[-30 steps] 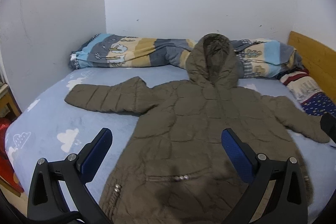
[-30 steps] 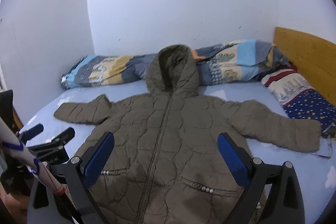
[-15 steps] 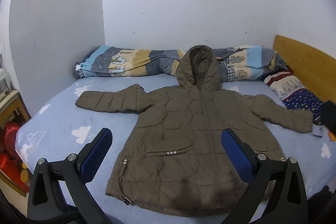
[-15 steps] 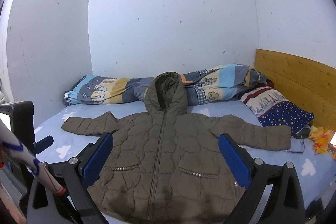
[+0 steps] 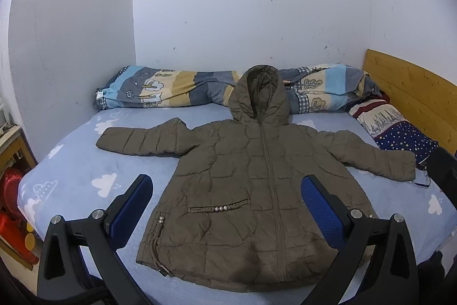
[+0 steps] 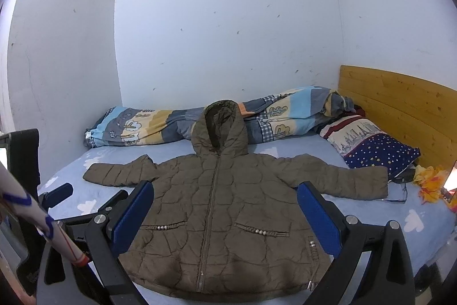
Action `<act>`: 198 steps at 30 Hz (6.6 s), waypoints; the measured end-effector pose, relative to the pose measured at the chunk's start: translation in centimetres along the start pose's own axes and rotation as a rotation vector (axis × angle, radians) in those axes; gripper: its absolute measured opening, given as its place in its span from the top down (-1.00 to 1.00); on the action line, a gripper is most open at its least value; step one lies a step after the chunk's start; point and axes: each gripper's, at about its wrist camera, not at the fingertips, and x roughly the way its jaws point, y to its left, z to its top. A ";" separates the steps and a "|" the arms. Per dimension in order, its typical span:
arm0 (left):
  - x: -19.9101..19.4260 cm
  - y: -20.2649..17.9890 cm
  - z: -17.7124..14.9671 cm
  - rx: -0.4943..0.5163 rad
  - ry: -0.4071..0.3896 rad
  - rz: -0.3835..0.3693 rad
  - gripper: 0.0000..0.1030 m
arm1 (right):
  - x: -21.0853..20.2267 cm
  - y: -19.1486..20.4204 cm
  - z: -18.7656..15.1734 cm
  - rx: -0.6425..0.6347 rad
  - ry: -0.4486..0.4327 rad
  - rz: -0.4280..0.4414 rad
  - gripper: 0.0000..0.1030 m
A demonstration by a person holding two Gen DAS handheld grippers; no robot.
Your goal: Fold large clothes
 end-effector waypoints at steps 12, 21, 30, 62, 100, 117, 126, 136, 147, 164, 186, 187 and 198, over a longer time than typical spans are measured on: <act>1.7 -0.6 -0.3 0.008 0.033 0.009 -1.00 | 1.3 -0.7 -0.2 0.021 0.021 -0.006 -0.98; 2.8 -0.3 -0.4 0.004 0.055 0.014 -1.00 | 2.6 -0.8 -0.4 0.019 0.045 0.006 -0.98; 4.5 -0.1 -1.0 0.005 0.095 0.008 -1.00 | 4.3 -0.9 -1.1 0.017 0.088 -0.004 -0.98; 21.2 5.6 2.5 -0.074 0.094 -0.010 -1.00 | 16.5 -40.1 -4.3 0.820 0.204 -0.271 -0.86; 27.5 7.7 0.8 -0.082 0.241 -0.018 -1.00 | 27.2 -52.2 -8.2 0.925 0.221 -0.401 0.71; 25.1 8.1 1.6 -0.074 0.173 -0.009 -1.00 | 25.4 -37.0 5.9 0.693 0.003 -0.169 0.74; 24.6 8.8 2.1 -0.100 0.155 -0.009 -1.00 | 27.2 -24.1 9.5 0.505 0.050 0.077 0.74; 24.5 9.5 2.6 -0.121 0.141 0.010 -1.00 | 30.7 -11.7 9.2 0.347 0.149 0.229 0.74; 25.0 11.0 2.7 -0.172 0.157 0.023 -1.00 | 40.4 0.6 4.1 0.333 0.335 0.352 0.76; 25.9 11.0 2.4 -0.177 0.191 0.029 -1.00 | 46.3 9.8 -6.6 0.127 0.614 0.417 0.55; 27.5 9.7 1.7 -0.126 0.234 0.032 -1.00 | 50.5 -10.2 -7.3 0.117 0.670 -0.064 -0.06; 27.5 9.8 1.7 -0.129 0.234 0.032 -1.00 | 50.7 -9.9 -7.0 0.102 0.675 -0.080 -0.05; 27.2 10.0 1.9 -0.139 0.231 0.032 -1.00 | 47.0 3.9 -5.5 -0.058 0.588 0.117 -0.13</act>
